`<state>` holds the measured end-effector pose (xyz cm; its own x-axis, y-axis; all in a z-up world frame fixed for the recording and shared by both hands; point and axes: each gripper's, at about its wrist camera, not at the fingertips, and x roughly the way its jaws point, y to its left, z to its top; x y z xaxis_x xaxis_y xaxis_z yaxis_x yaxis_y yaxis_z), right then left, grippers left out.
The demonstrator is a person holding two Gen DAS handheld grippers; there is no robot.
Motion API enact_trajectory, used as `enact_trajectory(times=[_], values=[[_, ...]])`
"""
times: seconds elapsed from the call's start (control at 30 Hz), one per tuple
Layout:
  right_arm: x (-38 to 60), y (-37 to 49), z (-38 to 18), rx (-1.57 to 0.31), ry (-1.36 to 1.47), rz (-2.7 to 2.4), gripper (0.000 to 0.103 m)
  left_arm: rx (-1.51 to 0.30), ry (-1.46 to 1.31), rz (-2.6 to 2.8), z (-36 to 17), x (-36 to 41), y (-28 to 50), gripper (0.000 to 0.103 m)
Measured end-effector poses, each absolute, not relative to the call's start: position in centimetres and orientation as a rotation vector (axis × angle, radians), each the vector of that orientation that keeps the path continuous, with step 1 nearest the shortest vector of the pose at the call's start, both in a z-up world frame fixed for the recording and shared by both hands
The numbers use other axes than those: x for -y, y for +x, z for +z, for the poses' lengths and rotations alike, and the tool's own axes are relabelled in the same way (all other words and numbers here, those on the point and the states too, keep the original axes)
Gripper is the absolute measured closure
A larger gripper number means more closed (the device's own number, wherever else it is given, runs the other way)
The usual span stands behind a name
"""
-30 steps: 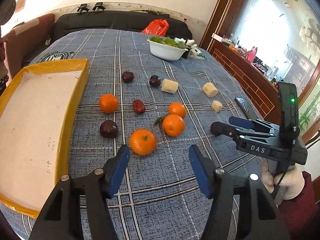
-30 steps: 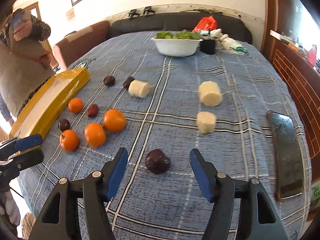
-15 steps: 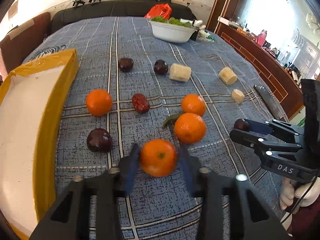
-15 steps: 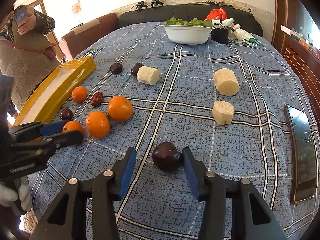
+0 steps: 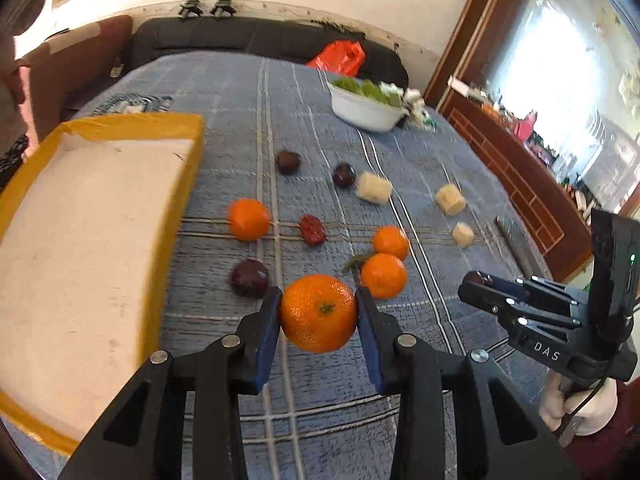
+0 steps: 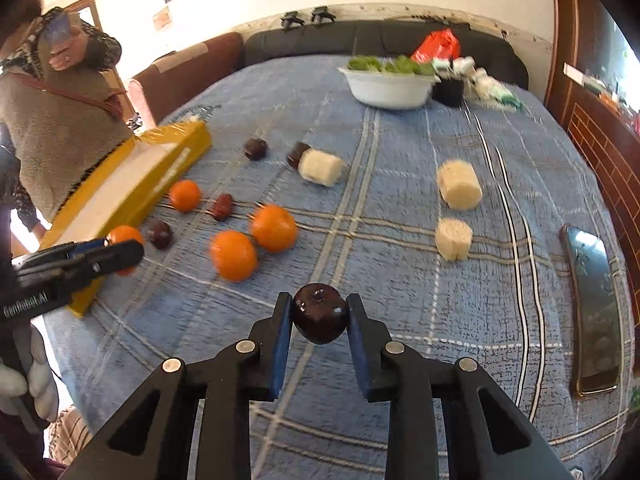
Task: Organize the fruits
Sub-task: 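Carry both fruits over the tray and release them inside it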
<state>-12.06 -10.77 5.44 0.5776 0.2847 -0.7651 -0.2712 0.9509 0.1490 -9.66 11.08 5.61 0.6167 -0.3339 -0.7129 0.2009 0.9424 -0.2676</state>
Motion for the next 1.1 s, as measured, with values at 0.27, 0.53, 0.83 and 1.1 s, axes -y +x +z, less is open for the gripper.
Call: enact_trajectory(times=[0.27, 0.53, 0.83, 1.1], values=[[3.3, -13.6, 10.0, -0.835, -0.013, 0.509, 0.073, -0.76, -0.267, -0.085, 8.6, -21.0, -12.5, 0.067], [-9.0, -13.6, 10.2, -0.869, -0.078, 0.745, 0.073, -0.777, -0.364, 0.118, 7.0, -30.0, -14.1, 0.067], [-17.5, -13.2, 6.5, -0.958, -0.19, 0.806, 0.073, -0.801, -0.444, 0.144, 5.3, -34.1, -15.1, 0.067], [-19.4, -13.1, 5.5, -0.961, -0.22, 0.791, 0.07, -0.75, -0.493, 0.122, 6.3, -35.5, -16.1, 0.051]])
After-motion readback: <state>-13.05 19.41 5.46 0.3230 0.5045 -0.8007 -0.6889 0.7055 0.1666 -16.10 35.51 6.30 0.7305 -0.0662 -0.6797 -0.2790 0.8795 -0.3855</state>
